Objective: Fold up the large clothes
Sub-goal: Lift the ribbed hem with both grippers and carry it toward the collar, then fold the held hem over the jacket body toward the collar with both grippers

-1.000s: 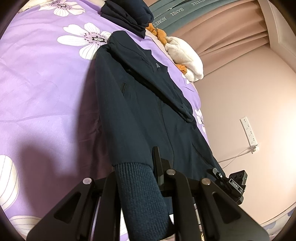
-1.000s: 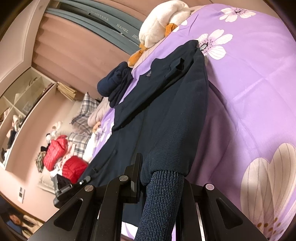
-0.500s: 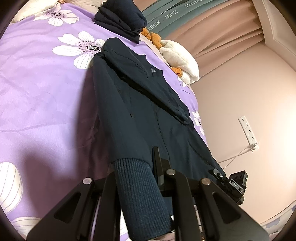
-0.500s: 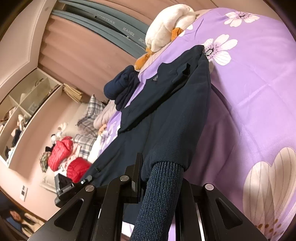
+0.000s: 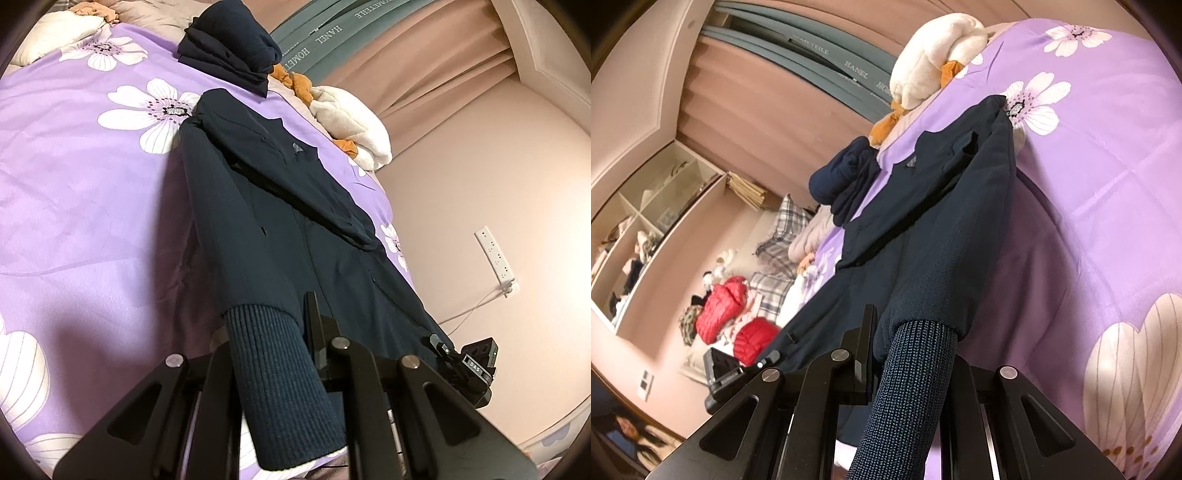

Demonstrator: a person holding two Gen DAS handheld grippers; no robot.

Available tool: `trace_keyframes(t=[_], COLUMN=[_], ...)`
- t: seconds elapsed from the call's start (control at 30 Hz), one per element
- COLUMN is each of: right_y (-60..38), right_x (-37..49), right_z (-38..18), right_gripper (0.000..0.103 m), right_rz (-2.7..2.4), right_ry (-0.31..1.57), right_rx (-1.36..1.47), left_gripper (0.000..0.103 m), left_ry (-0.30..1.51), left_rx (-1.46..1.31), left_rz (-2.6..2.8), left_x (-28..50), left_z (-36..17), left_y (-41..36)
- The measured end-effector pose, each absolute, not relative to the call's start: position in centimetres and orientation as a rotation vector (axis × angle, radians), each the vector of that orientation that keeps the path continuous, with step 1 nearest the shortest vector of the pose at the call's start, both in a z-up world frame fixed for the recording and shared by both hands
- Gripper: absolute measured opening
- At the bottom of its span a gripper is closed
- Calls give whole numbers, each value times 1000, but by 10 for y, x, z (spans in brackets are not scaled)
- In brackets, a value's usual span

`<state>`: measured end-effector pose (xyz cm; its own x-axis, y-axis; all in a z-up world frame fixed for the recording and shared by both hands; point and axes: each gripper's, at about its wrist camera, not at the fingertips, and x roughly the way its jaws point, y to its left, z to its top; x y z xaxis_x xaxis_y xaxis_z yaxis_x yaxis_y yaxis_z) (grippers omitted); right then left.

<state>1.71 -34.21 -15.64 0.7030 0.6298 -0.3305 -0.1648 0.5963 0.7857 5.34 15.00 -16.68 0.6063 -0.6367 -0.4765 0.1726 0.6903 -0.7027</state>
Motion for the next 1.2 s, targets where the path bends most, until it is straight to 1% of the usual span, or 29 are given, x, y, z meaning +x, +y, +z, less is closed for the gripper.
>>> trace_keyframes(t=[0.63,1.2], right_y=[-352,-350], right_x=[5,-13], right_z=[-145,-100], right_gripper=[14,14], right_rz=[571,674], right_ry=[580,498], right_rx=[849,753], left_gripper=[9,9], left_ry=[717,659], left_rx=[-632,-533], left_rz=[-524,-490], left_x=[33,-12], left_z=[-146,-101], left_y=[157,151])
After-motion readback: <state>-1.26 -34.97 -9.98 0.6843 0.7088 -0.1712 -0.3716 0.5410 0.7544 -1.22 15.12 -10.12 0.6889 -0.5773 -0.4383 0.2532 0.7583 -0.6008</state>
